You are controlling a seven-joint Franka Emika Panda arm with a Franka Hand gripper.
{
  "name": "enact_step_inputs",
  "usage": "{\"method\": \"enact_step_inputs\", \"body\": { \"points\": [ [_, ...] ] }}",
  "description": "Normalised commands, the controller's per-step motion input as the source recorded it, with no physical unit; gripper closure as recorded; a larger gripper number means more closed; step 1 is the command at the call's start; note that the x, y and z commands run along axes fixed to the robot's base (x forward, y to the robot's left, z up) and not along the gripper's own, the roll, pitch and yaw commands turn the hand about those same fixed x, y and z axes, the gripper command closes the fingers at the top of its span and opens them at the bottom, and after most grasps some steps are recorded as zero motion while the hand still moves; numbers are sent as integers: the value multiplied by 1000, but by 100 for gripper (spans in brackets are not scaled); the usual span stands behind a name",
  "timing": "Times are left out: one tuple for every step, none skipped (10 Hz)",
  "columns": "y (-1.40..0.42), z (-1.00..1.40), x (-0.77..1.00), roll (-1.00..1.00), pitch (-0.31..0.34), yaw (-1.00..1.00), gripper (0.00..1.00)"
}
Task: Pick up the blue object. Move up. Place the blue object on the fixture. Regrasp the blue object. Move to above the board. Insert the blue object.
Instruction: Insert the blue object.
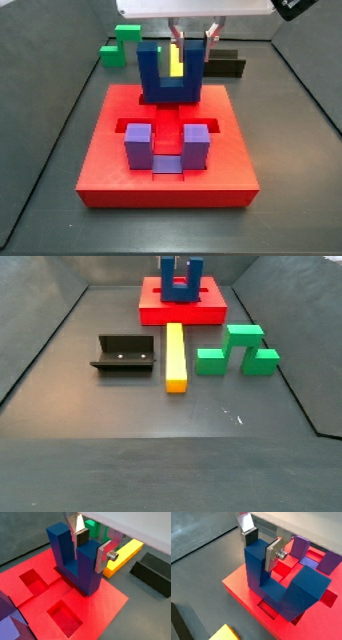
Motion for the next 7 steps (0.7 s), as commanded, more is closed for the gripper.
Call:
{"method": "enact_step_inputs", "body": {
  "points": [
    [-37, 0, -220, -71, -124, 0, 100],
    [0, 0, -254, -229, -163, 0, 100],
    [0, 0, -183, -237, -153, 0, 100],
    [3, 0, -114, -227, -134, 0, 100],
    [0, -57, 0, -207, -139, 0, 100],
    [0, -109, 0, -121, -120, 3, 100],
    [0, -80, 0, 0, -63, 0, 100]
  ]
}}
